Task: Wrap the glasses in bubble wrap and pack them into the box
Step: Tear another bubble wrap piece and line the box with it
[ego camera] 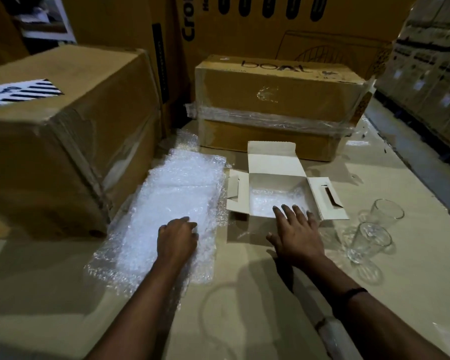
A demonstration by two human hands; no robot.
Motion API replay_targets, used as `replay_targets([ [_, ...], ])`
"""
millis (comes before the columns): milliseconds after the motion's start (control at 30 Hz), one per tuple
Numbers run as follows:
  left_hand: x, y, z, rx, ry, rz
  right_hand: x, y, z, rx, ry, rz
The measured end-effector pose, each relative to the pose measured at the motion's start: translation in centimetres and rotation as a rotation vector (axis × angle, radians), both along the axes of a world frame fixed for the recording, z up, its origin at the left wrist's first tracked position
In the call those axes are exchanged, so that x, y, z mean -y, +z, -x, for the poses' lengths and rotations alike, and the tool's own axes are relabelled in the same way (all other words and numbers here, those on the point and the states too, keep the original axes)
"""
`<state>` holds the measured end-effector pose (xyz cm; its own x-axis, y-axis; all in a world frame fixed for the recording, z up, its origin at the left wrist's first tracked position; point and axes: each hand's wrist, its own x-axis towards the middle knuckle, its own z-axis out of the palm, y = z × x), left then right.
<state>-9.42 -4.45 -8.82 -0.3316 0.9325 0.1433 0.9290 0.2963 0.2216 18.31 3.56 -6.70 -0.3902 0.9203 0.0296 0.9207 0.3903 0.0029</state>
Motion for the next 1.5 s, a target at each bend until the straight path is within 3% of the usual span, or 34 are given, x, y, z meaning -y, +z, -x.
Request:
replay_targets([
  [100, 0.0, 1.1, 0.5, 0.145, 0.036, -0.035, 2.1, -0.5, 1.1, -0.140, 0.033, -0.077],
  [233, 0.5, 1.9, 1.1, 0.285, 0.060, -0.253, 5.9, -2.2, 3.2, -0.285, 0.079, -0.136],
  [300, 0.7, 1.7, 1.4, 0.357, 0.068, -0.219, 6.3, -2.6, 3.8, -0.298, 0.036, -0.173],
  [400, 1.0, 0.9, 2.4, 0.319, 0.071, -0.154, 6.2, -3.1, 4.0, -0.283, 0.013, -0.218],
  [633, 1.4, 0.6, 2.9, 0.236, 0.053, -0.351, 6.0, -5.6, 3.8, -0.520, 0.338, -0.283],
  [767, 2.4, 1.0, 1.3, 0.319, -0.020, -0.568, 6.0, -4.3, 4.3, -0.735, 0.105, -0.069],
  [867, 3.7, 0.6, -0.6, 0.357, -0.204, -0.610, 5.4, -1.5, 6.4, -1.101, -0.182, 0.365],
  [933, 4.6, -0.2, -1.6, 0.385, -0.356, -0.582, 4.1, 0.3, 8.4, -1.217, -0.266, 0.604],
  [1067, 6.0, -1.1, -2.3, 0.447, -0.485, -0.504, 2.7, 1.9, 11.2, -1.056, -0.252, 0.877],
  [1167, 6.5, -0.8, -1.6, 0.520, -0.332, -0.616, 2.6, 2.0, 11.3, -0.991, -0.243, 0.883],
  [1267, 6.4, 0.5, -1.1, 0.738, 0.026, -0.712, 2.9, 2.8, 10.1, -1.108, -0.199, 0.935],
  [1333, 5.7, 0.7, -0.6, 0.933, 0.250, -0.672, 3.2, 3.6, 8.9, -1.242, -0.178, 1.049],
  [1433, 4.3, 1.4, -0.3, 1.483, 0.586, -0.474, 4.0, 5.1, 6.3, -1.298, -0.195, 1.161],
  [1500, 4.1, 2.3, -0.9, 1.884, 0.651, -0.383, 4.1, 5.8, 4.2, -1.251, -0.189, 1.189],
])
